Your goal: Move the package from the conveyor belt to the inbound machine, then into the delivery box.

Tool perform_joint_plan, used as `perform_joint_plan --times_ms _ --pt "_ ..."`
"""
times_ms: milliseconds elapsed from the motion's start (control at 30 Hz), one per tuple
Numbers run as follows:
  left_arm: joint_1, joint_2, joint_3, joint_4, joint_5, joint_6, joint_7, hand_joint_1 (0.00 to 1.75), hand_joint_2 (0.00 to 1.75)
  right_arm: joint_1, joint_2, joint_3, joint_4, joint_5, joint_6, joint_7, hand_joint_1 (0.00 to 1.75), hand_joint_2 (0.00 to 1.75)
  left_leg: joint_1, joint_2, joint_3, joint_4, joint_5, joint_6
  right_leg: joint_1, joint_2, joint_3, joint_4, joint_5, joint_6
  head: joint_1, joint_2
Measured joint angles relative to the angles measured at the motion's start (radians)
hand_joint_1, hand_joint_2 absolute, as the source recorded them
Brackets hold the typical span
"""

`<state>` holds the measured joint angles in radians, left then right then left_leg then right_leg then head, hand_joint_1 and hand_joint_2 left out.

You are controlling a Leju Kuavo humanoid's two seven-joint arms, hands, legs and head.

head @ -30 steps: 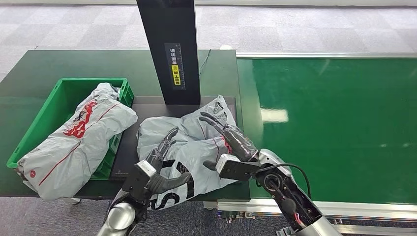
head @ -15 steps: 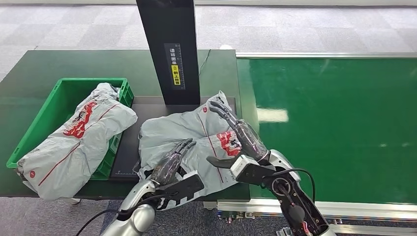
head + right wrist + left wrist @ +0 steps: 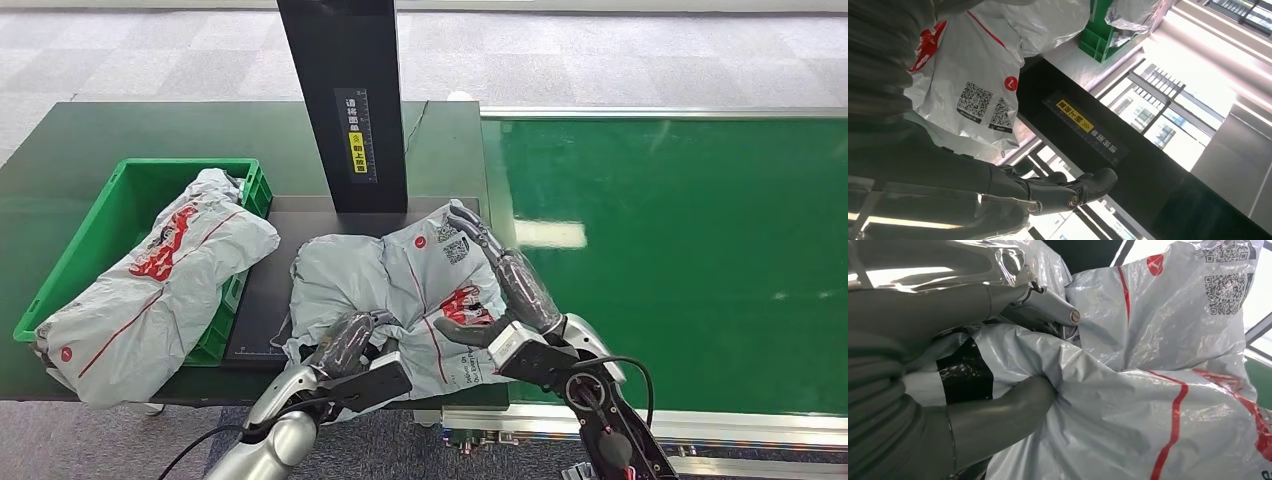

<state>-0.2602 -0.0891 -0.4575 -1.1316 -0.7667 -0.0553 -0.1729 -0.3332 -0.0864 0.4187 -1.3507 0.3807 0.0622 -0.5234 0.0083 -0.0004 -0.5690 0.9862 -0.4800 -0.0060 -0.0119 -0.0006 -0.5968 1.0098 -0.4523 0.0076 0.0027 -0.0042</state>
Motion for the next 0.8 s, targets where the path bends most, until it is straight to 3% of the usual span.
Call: perform_joint_plan --times_ms 267,500,667,800 --pt "0.012 -0.013 0.028 -0.054 0.17 0.089 -0.183 1.75 1.75 0.022 0.0 -0.021 -0.01 0.003 0.0 0.0 0.0 1.75 0.0 0.0 0.0 0.0 0.0 0.0 0.0 0.0 0.0 0.0 0.0 0.0 0.0 0.0" --pt "0.054 -0.013 0.071 -0.276 0.263 0.301 -0.335 1.75 1.75 0.042 -0.001 -0.044 -0.042 -0.025 -0.028 -0.027 0.0 1.75 0.0 0.0 -0.001 0.0 0.0 0.0 0.0 0.0 -0.001 0.0 0.0 0.0 0.0 0.0" --pt "0.07 -0.007 0.104 -0.411 0.236 0.447 -0.397 1.75 1.75 0.041 -0.001 -0.046 -0.044 -0.056 -0.056 -0.052 0.0 1.75 0.0 0.0 -0.001 0.0 0.0 0.0 0.0 0.0 0.0 0.0 0.0 0.0 0.0 0.0" --pt "0.07 0.0 0.13 -0.48 0.086 0.613 -0.409 1.75 1.75 0.035 -0.001 -0.044 -0.044 -0.078 -0.073 -0.063 0.0 1.75 0.0 0.0 0.0 0.0 0.0 0.0 0.0 0.0 0.0 0.0 0.0 0.0 0.0 0.0"
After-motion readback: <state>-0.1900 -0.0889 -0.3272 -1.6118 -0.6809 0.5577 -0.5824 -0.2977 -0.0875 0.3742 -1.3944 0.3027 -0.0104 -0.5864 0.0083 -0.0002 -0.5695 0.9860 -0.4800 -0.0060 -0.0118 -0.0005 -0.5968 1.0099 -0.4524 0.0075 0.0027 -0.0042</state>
